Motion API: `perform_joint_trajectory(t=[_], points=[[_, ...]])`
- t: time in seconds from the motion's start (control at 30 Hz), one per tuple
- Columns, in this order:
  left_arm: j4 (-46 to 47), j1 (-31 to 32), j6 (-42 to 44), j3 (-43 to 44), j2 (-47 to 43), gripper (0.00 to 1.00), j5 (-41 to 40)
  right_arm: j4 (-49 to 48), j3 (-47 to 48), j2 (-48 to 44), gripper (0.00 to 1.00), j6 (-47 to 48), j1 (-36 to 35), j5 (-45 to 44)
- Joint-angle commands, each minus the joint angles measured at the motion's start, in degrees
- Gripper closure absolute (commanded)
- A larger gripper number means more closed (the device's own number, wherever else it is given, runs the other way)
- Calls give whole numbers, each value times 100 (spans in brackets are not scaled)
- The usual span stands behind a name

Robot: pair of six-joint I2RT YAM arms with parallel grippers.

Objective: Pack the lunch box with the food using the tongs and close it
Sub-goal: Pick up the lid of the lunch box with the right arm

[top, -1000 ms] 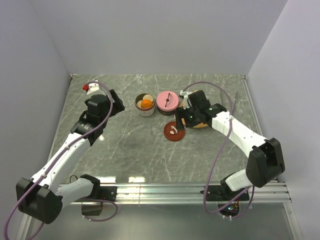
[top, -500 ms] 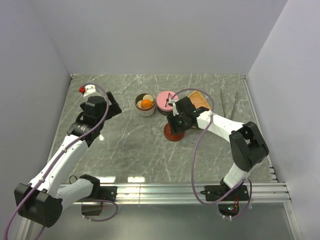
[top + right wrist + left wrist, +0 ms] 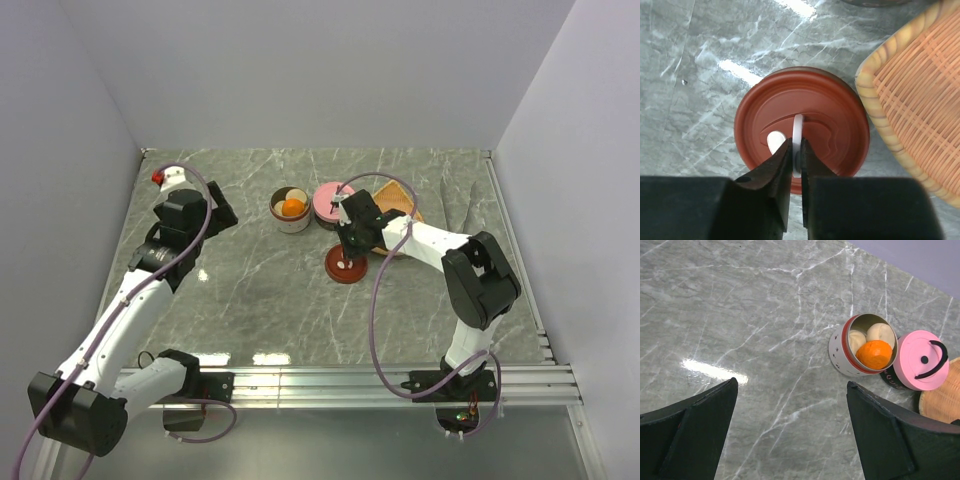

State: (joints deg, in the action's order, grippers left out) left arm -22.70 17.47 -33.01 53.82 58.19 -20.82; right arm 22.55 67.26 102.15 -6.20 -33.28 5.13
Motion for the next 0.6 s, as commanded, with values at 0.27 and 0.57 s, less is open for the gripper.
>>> perform_joint_trajectory(t=[0.27, 0.57], points=[[195, -262, 322, 146, 43, 3, 499, 127, 58, -520, 99, -31, -223, -354], [231, -368, 744, 111, 25, 3, 825, 1207, 2078, -311, 100, -250, -601, -644]])
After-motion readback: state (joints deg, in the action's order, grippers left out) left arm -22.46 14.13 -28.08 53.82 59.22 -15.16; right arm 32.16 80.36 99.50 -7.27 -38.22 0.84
